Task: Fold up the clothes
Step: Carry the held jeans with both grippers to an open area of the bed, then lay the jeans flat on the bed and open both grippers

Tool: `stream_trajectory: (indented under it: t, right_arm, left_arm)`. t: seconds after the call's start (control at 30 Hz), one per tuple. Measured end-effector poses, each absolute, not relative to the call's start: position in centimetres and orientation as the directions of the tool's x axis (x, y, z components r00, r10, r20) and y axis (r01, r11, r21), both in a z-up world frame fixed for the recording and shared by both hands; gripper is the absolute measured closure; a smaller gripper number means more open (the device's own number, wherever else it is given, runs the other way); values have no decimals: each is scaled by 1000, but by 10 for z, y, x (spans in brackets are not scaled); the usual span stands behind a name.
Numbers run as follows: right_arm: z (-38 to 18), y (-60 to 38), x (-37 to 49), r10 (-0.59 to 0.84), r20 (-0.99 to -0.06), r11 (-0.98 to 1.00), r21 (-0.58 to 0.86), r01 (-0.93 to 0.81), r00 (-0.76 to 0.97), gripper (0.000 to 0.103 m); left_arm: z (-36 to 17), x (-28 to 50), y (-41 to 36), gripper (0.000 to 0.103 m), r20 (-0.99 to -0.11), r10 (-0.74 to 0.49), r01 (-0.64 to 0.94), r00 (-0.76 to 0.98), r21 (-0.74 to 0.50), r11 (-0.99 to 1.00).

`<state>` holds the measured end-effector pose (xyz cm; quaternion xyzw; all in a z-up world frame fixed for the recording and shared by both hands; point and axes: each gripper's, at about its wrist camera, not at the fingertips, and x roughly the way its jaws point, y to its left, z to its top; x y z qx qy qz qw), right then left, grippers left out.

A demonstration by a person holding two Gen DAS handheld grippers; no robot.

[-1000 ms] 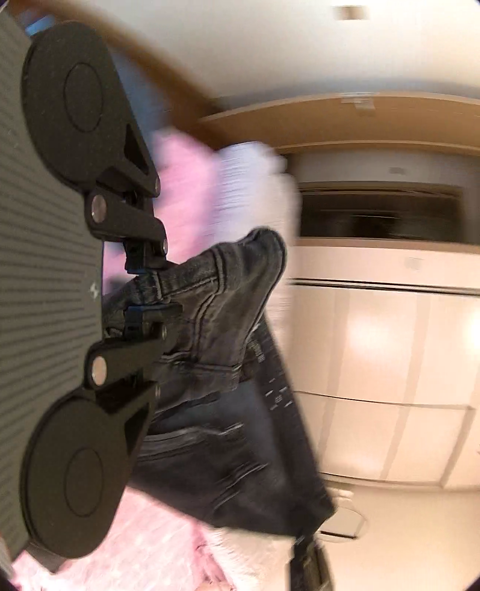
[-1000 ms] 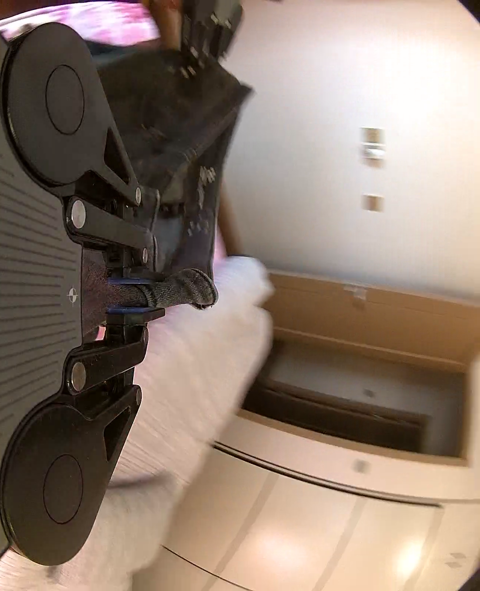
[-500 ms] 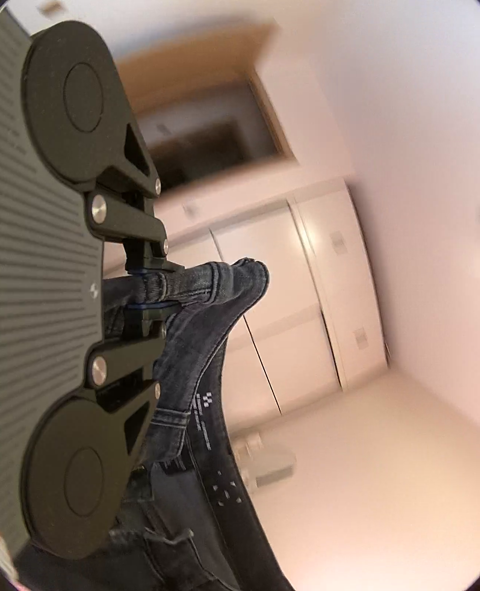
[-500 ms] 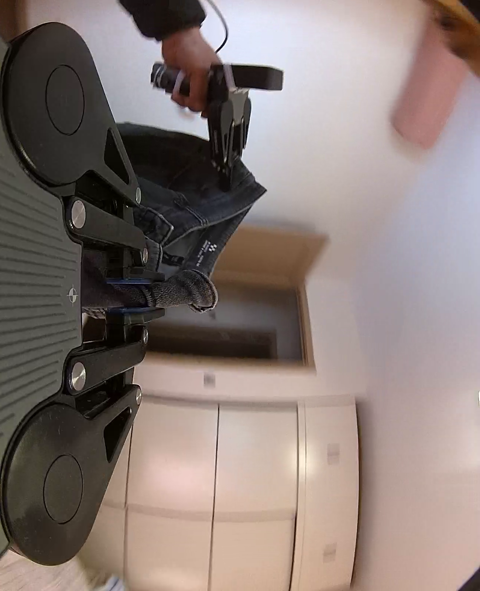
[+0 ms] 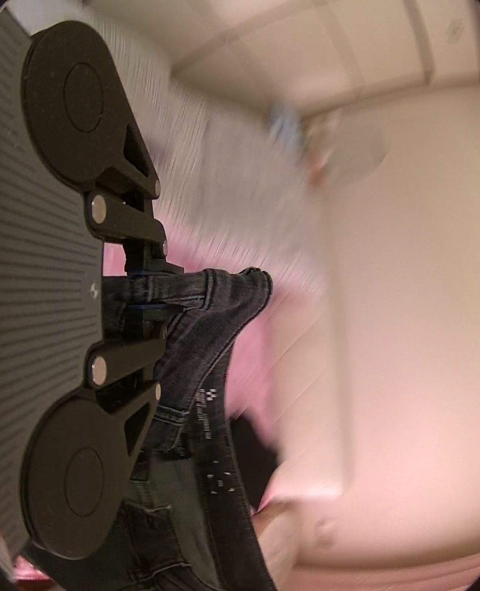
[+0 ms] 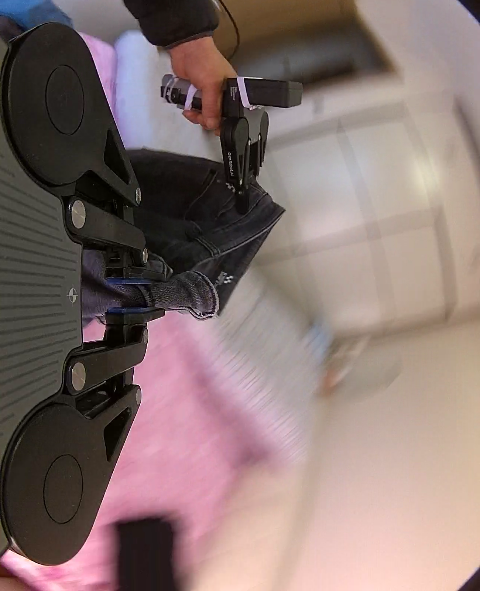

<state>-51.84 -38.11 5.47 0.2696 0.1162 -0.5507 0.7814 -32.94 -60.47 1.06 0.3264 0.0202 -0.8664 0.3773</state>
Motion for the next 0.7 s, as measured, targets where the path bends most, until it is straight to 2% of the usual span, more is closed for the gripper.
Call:
stream_trajectory:
  t: [0.1, 0.17, 0.33, 0.47, 0.6, 0.63, 0.67, 0.7]
  right_arm:
    - [5, -414, -589, -761, -571, 91, 376, 922, 308, 94]
    - [-11, -438, -641, -736, -611, 36, 392, 919, 289, 94]
    - [-31, -487, -686, -725, -636, -10, 392, 920, 264, 94]
    - [-74, -515, -705, -725, -659, -69, 358, 931, 200, 94]
    - [-147, -546, -730, -593, -790, -144, 294, 945, 156, 91]
    - [-161, -554, -735, -560, -817, -156, 268, 951, 139, 88]
    - [-169, -557, -738, -539, -834, -160, 238, 958, 117, 83]
    - [-170, -556, -738, -542, -835, -148, 212, 966, 100, 81]
  left_arm:
    - [-54, -402, -649, 93, -669, -535, 603, -516, 159, -781]
    - [-85, -436, -672, 93, -694, -498, 580, -520, 141, -802]
    - [-135, -511, -725, 93, -712, -456, 546, -534, 122, -829]
    - [-170, -563, -766, 93, -730, -419, 532, -541, 90, -842]
    - [-207, -570, -780, 80, -795, -325, 548, -512, -12, -836]
    - [-210, -562, -776, 77, -799, -318, 550, -509, -18, -835]
    - [-211, -548, -769, 68, -803, -318, 560, -504, -24, -828]
    - [-210, -527, -761, 63, -805, -321, 574, -498, -28, -818]
